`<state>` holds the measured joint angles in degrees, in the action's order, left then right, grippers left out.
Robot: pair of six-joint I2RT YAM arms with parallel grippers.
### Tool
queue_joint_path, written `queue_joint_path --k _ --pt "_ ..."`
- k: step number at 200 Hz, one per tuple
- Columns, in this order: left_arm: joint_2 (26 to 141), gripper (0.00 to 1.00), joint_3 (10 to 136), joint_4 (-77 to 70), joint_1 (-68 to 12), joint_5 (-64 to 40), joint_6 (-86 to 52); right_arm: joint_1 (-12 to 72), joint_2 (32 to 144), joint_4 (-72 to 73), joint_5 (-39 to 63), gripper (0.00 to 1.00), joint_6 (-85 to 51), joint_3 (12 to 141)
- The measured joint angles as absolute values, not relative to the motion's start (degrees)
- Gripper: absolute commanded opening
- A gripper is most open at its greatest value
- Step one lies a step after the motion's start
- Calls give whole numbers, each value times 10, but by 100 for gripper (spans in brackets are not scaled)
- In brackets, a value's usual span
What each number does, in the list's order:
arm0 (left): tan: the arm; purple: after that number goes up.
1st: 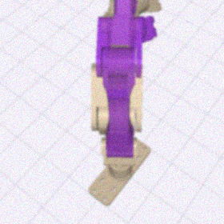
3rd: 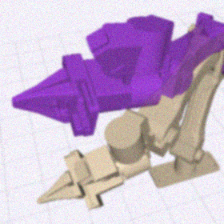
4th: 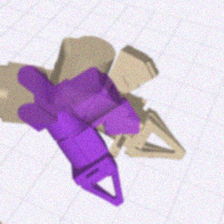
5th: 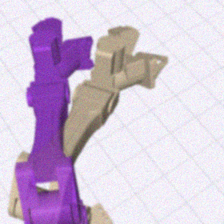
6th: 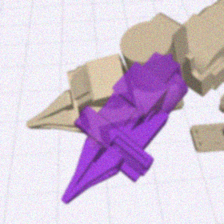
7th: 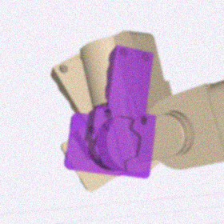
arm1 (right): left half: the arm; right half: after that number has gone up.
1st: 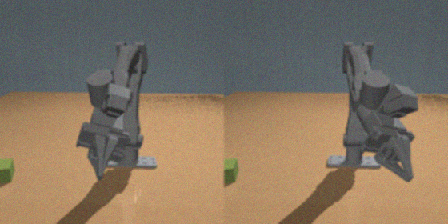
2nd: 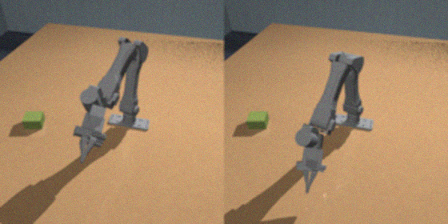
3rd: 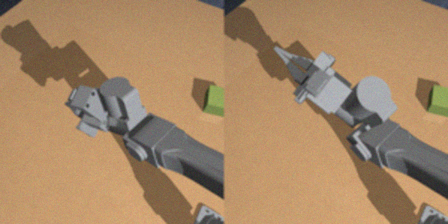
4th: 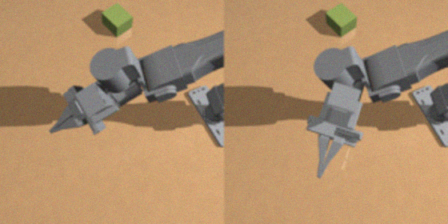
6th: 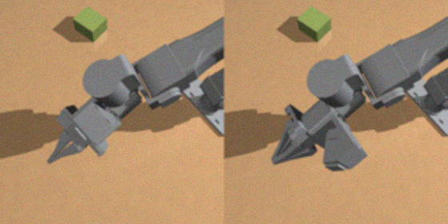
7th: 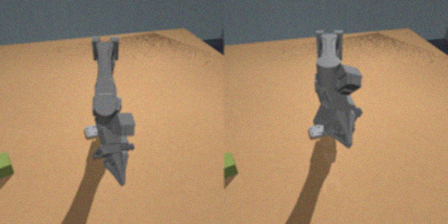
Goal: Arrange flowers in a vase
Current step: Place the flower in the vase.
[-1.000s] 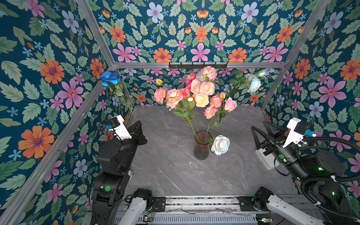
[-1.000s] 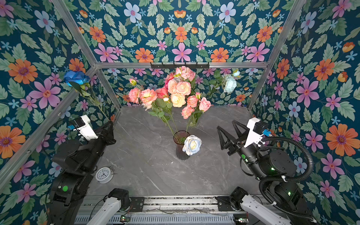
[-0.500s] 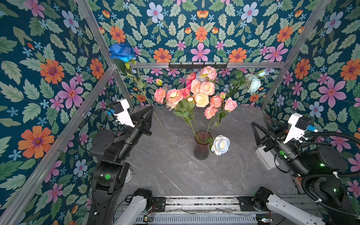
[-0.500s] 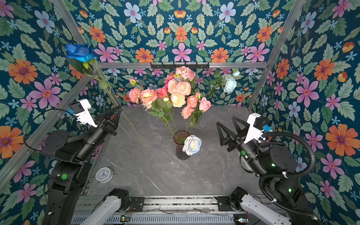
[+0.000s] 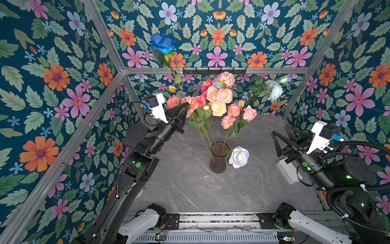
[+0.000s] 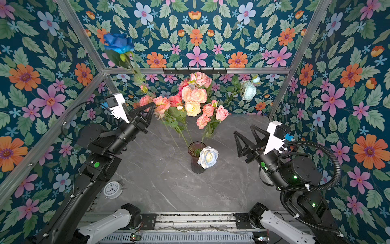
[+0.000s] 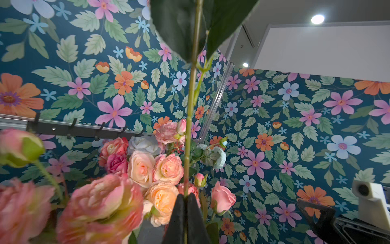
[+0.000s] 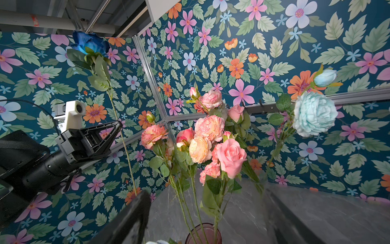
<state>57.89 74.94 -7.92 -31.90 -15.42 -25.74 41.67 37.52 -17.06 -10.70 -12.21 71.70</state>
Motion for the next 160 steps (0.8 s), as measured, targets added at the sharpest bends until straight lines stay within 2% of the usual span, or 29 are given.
queue_joint_path --k 18,47,160 --pt "607 0 760 -92 -367 -123 -218 417 374 -173 -107 82 -122 717" --pt "648 0 767 -106 -401 -67 -172 417 364 -180 -107 82 -119 715" --pt "724 0 769 -145 -461 46 -56 417 332 -194 -107 82 -103 706"
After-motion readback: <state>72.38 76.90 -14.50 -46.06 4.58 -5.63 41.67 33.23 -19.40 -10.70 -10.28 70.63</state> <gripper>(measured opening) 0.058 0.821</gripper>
